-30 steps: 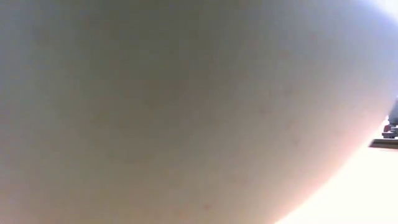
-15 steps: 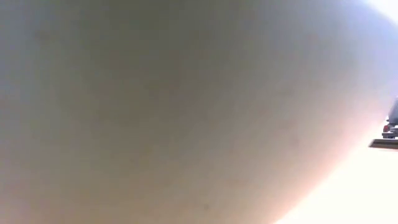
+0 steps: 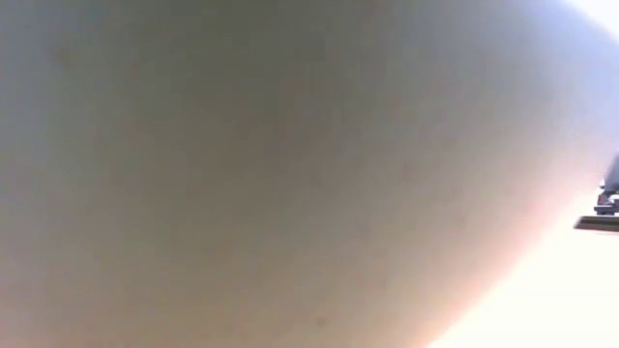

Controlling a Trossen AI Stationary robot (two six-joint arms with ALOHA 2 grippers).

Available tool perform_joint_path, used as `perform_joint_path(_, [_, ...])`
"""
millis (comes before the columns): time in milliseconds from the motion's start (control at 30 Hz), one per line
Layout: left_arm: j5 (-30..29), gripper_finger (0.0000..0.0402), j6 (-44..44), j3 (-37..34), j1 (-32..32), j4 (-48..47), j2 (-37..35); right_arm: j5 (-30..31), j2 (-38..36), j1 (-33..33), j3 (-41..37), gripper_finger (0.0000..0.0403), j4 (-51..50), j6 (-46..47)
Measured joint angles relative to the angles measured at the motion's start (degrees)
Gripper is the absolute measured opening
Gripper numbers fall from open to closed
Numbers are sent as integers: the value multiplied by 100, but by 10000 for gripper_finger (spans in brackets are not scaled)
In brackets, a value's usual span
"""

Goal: Place and stack bowls onto a shelf
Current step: Stack the light green bowl on top of the orange bowl on the shelf

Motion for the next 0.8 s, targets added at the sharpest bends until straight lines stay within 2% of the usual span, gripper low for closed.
perform_joint_path(200, [-57, 81, -1581, -729, -1538, 224, 9, 89, -185, 0, 2, 134, -95, -270])
perform_joint_path(400, [-88, 81, -3663, -1695, -2757, 1479, 33, 89, -313, 0, 2, 134, -94, -576])
perform_joint_path(633, [-378, 81, -5556, -2830, -3590, 3522, 119, 90, -393, 0, 2, 134, -93, -683])
perform_joint_path(800, [-401, 81, -6113, -3332, -3940, 3932, 419, 89, -420, 0, 2, 134, -92, -719])
